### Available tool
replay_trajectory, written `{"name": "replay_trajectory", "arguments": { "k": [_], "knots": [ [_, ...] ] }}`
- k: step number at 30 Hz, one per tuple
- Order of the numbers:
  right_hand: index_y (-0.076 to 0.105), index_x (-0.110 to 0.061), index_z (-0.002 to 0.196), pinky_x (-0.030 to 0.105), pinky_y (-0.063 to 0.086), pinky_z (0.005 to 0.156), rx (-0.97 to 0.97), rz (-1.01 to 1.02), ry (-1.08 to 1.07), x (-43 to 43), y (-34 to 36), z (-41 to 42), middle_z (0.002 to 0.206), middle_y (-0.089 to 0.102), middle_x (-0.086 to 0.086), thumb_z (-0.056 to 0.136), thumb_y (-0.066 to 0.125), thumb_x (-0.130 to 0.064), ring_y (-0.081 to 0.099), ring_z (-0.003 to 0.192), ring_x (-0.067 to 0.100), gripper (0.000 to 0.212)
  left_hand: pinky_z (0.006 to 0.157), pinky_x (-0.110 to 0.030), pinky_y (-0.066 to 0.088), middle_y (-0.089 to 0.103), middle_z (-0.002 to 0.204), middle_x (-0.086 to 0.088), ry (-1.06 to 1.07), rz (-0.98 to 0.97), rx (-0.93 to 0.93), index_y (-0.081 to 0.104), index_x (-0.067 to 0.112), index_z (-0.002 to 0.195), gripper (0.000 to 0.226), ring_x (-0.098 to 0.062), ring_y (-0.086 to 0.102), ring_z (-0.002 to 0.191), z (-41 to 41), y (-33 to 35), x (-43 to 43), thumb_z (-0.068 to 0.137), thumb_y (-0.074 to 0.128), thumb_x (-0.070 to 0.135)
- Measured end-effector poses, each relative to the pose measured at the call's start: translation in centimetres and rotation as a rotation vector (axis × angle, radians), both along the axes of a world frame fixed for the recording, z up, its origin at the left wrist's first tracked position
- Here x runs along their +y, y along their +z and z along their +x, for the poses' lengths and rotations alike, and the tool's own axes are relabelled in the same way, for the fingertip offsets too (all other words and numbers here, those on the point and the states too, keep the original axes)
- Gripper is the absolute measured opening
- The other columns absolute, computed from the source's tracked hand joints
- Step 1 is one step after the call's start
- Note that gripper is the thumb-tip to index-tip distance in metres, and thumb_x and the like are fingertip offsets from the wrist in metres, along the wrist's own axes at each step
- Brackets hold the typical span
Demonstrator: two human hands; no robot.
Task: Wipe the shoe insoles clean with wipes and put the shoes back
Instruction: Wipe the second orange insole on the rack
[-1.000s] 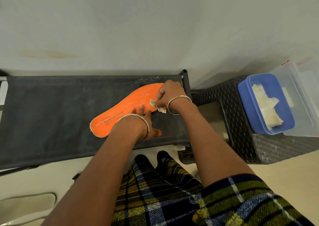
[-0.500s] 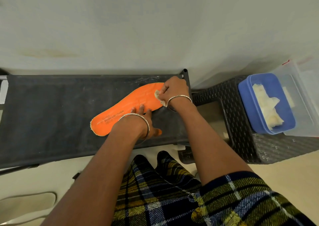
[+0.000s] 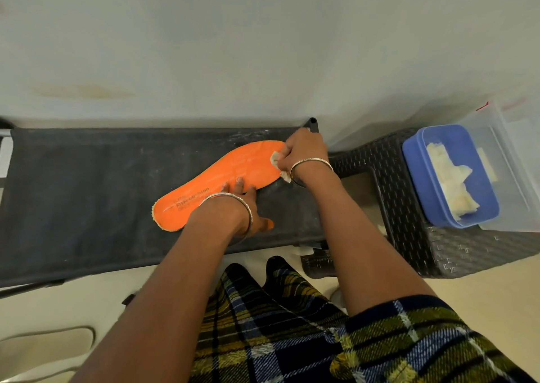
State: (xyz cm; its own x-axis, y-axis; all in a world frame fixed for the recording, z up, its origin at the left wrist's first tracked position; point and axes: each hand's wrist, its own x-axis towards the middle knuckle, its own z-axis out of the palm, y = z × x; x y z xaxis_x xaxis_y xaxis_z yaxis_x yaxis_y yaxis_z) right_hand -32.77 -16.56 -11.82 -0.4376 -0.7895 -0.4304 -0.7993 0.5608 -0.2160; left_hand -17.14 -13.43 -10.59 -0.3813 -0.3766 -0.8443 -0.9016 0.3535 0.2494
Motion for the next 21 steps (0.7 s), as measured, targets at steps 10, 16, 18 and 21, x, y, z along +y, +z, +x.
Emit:
{"name": "replay_trajectory", "arguments": {
  "k": [10, 16, 18, 21],
  "knots": [
    [0.073, -0.011, 0.102, 0.035, 0.051, 0.09, 0.106, -0.035, 0.029, -0.07, -0.18, 0.31, 0.108, 0.07, 0.01, 0.086, 0.072, -0.03, 0.062, 0.109, 0.027, 0.025, 0.12, -0.051, 0.006, -0.023, 0.16, -0.004, 0.004, 0.011, 0.007, -0.012, 0.021, 0.154, 0.09, -0.033, -0.016, 0.147, -0.01, 0.18, -0.11, 0.095, 0.046, 0.056],
    [0.077, -0.01, 0.088, 0.038, 0.059, 0.085, -0.072, 0.056, 0.074, 0.6, -0.36, 0.71, 0.091, 0.075, 0.007, 0.074, 0.079, -0.029, 0.07, 0.091, 0.025, 0.024, 0.12, -0.051, 0.007, -0.022, 0.16, -0.006, -0.016, -0.011, -0.001, -0.011, 0.019, 0.154, 0.09, -0.035, -0.014, 0.147, -0.12, 0.23, 0.03, 0.094, 0.045, 0.058],
    [0.075, -0.01, 0.095, 0.036, 0.055, 0.091, 0.041, -0.033, 0.019, 0.25, -0.64, 0.2, 0.099, 0.074, 0.008, 0.079, 0.076, -0.034, 0.067, 0.1, 0.026, 0.029, 0.12, -0.051, 0.007, -0.022, 0.16, -0.006, -0.007, -0.002, 0.008, -0.011, 0.019, 0.154, 0.09, -0.035, -0.014, 0.147, -0.1, 0.39, 0.04, 0.095, 0.045, 0.057],
    [0.074, -0.01, 0.099, 0.037, 0.055, 0.092, 0.029, 0.005, 0.071, 0.01, -0.64, 0.21, 0.103, 0.073, 0.009, 0.078, 0.077, -0.031, 0.066, 0.102, 0.027, 0.03, 0.12, -0.051, 0.007, -0.022, 0.16, -0.006, -0.005, 0.0, 0.006, -0.011, 0.02, 0.154, 0.089, -0.035, -0.014, 0.147, -0.01, 0.41, -0.06, 0.095, 0.045, 0.056]
  ]
}}
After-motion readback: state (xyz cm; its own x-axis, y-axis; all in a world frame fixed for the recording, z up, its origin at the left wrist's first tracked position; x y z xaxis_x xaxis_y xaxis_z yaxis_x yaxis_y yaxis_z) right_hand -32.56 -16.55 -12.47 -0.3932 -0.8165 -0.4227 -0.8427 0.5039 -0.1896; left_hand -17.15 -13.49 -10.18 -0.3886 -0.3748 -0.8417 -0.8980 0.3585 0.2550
